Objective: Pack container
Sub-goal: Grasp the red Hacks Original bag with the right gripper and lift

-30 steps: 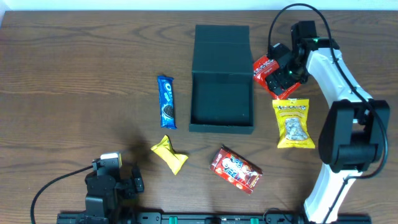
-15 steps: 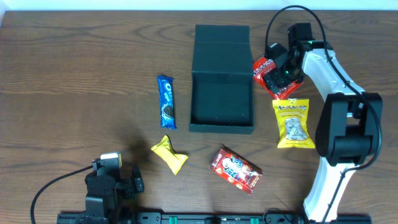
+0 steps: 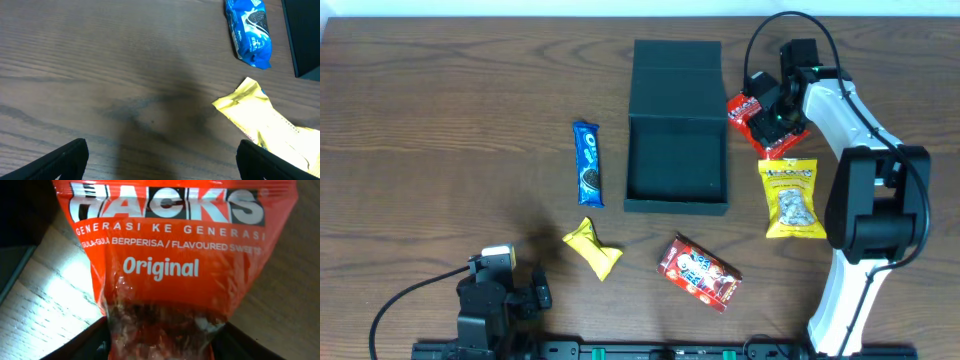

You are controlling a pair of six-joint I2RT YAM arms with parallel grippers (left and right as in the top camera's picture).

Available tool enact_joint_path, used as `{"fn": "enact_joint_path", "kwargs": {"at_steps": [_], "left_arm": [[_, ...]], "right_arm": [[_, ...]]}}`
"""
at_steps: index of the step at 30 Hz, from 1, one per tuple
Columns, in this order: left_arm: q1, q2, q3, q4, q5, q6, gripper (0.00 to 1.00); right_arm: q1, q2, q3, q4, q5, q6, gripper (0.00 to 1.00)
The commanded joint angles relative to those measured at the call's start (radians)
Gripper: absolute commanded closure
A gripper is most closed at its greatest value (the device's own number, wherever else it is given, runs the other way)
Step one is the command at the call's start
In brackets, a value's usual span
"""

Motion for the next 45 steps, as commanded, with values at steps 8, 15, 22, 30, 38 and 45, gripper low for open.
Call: {"fn": "enact_joint_path", "kwargs": {"at_steps": [8, 15, 22, 30, 38, 45], "left_arm": [[0.006, -0.006, -0.036, -0.021, 0.0, 0.018, 0.05], [0.006, -0.006, -0.036, -0.021, 0.0, 0.018, 0.05], [0.006, -0.006, -0.036, -0.021, 0.0, 0.018, 0.05], [0.006, -0.006, -0.036, -0.021, 0.0, 0.018, 0.05], [0.006, -0.006, -0.036, -0.021, 0.0, 0.018, 0.05], [0.006, -0.006, -0.036, -0.021, 0.0, 0.018, 0.05]], "right_arm": [[0.018, 0.021, 0.018, -0.012, -0.019, -0.002, 0.47], [0.018, 0.021, 0.018, -0.013, -0.019, 0.025, 0.65], [0.018, 0.021, 0.018, -0.014, -0.019, 0.026, 0.67], [0.024, 0.021, 0.018, -0.017, -0.02, 0.025, 0.75], [0.027, 0.021, 0.018, -0.018, -0.026, 0.068, 0.93], [0.029, 0.02, 0.018, -0.03, -0.026, 0.07, 0.99]]}}
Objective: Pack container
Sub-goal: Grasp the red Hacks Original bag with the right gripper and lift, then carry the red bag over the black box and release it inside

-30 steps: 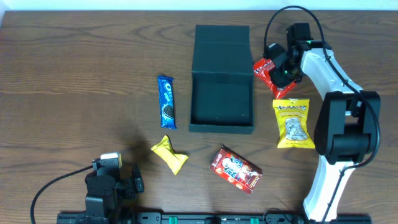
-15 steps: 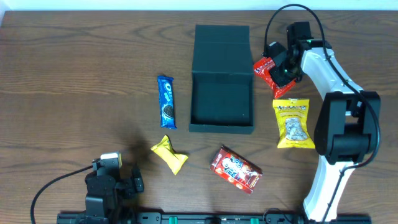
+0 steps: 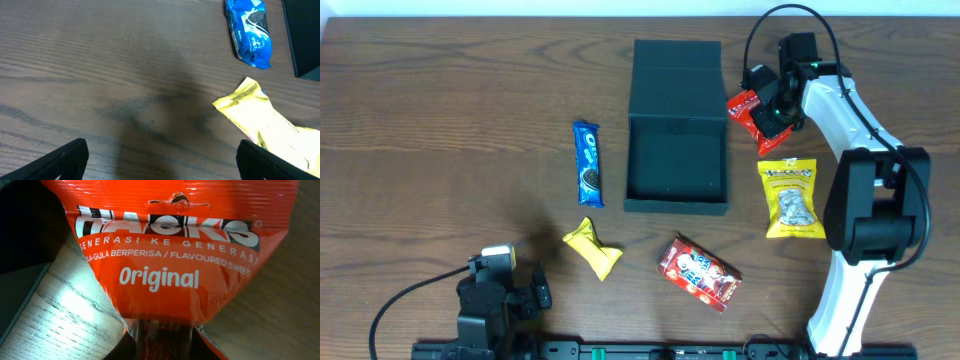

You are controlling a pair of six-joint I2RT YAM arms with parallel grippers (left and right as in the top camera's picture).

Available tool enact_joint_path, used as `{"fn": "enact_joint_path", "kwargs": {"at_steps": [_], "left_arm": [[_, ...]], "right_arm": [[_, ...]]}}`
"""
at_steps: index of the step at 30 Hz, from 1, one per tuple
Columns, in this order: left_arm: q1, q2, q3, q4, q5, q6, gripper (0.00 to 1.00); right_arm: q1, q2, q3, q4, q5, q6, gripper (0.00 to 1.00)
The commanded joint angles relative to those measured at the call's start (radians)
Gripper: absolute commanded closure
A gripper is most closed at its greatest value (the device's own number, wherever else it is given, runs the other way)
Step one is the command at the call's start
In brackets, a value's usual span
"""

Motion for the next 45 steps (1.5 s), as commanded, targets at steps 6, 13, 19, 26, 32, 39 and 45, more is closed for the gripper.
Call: {"fn": "enact_joint_path", "kwargs": {"at_steps": [6, 13, 19, 26, 32, 39, 45], "left_arm": [[0.006, -0.006, -0.036, -0.021, 0.0, 0.018, 0.05], [0.006, -0.006, -0.036, -0.021, 0.0, 0.018, 0.05], [0.006, -0.006, -0.036, -0.021, 0.0, 0.018, 0.04], [0.006, -0.006, -0.036, -0.021, 0.0, 0.018, 0.05], [0.006, -0.006, -0.036, -0.021, 0.0, 0.018, 0.05], [0.006, -0.006, -0.036, -0.021, 0.0, 0.018, 0.05], [0.006, -0.006, -0.036, -0.021, 0.0, 0.018, 0.05]], "right_arm": [[0.017, -0.001, -0.013, -0.027, -0.021, 0.04, 0.98], [0.014, -0.113, -0.013, -0.036, -0.021, 0.088, 0.99], [0.014, -0.244, -0.013, -0.089, -0.021, 0.148, 0.99], [0.042, -0.42, -0.013, -0.165, -0.021, 0.327, 0.99], [0.14, -0.501, -0.022, -0.197, -0.021, 0.687, 0.98], [0.291, -0.505, -0.129, -0.09, -0.021, 0.837, 0.99], [0.351, -0.503, -0.251, 0.016, -0.02, 0.922, 0.98]]}}
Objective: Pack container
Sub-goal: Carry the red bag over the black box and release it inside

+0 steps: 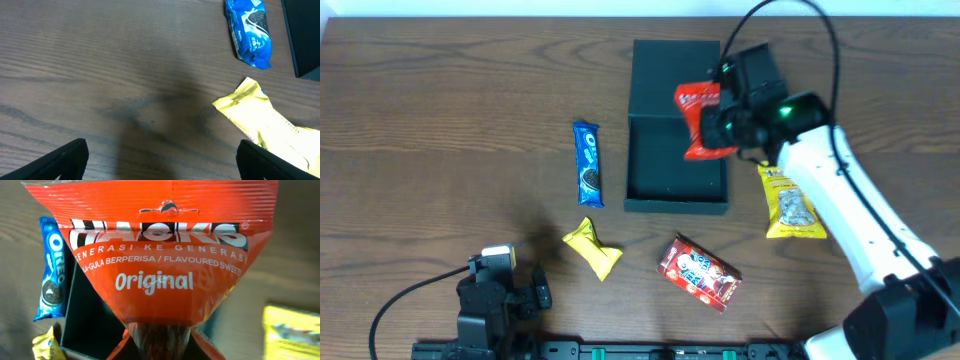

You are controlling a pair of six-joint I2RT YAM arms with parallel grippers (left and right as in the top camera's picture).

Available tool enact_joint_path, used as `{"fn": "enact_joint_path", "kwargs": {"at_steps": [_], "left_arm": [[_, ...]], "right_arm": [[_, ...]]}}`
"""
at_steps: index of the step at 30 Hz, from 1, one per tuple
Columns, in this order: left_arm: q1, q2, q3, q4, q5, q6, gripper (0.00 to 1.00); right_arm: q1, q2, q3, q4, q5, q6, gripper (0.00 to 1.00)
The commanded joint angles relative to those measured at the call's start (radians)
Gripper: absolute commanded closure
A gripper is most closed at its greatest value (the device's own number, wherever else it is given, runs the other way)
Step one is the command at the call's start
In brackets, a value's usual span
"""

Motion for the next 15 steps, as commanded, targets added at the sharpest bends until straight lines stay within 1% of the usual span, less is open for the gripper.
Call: {"fn": "enact_joint_path", "kwargs": {"at_steps": [1, 6, 9, 15], "left_arm": [[0.006, -0.006, -0.036, -0.021, 0.0, 0.018, 0.05], [0.006, -0.006, -0.036, -0.021, 0.0, 0.018, 0.04], [0.006, -0.006, -0.036, -0.021, 0.0, 0.018, 0.05], [0.006, -0.006, -0.036, -0.021, 0.0, 0.018, 0.05]], "right_arm": [[0.015, -0.006, -0.058, 0.037, -0.003, 0.113, 0.98], [0.019, -0.005, -0.153, 0.111, 0.004, 0.182, 0.99], [0.02, -0.005, -0.199, 0.155, 0.003, 0.193, 0.98], [0.033, -0.005, -0.24, 0.19, 0.004, 0.198, 0.98]]}}
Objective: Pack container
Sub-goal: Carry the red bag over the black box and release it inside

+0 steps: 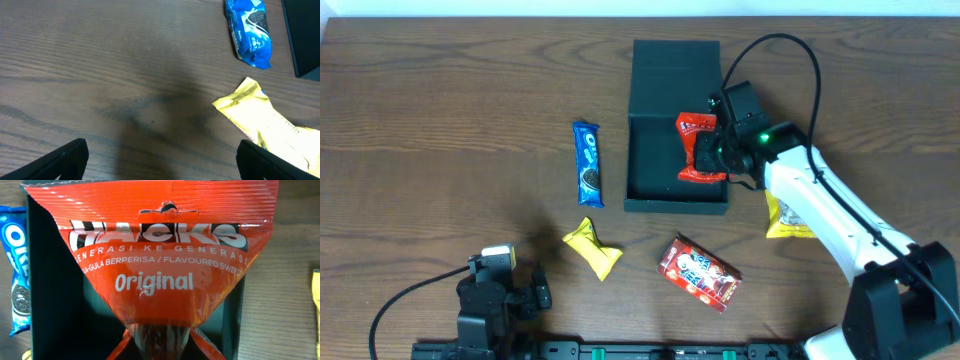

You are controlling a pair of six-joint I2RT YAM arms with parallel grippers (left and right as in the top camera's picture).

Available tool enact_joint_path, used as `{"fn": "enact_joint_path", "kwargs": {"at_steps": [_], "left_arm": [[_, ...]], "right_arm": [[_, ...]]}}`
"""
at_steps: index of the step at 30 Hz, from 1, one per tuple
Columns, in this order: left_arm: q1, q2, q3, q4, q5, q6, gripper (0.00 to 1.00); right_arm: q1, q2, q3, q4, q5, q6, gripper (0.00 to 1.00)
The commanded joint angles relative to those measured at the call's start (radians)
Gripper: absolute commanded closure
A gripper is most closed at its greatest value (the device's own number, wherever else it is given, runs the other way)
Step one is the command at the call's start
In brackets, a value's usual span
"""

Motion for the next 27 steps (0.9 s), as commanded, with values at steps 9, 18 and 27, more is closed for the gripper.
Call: {"fn": "enact_joint_path", "kwargs": {"at_steps": [9, 18, 27], "left_arm": [[0.006, -0.006, -0.036, -0.021, 0.0, 0.018, 0.05], [0.006, -0.006, -0.036, -0.021, 0.0, 0.018, 0.05], [0.006, -0.006, -0.036, -0.021, 0.0, 0.018, 0.05]], "right_arm": [[0.028, -0.002, -0.024, 0.047, 0.006, 0.026, 0.83], [0.029, -0.002, -0.024, 0.047, 0.007, 0.026, 0.72], [0.032, -0.035, -0.021, 0.043, 0.007, -0.047, 0.01]]}}
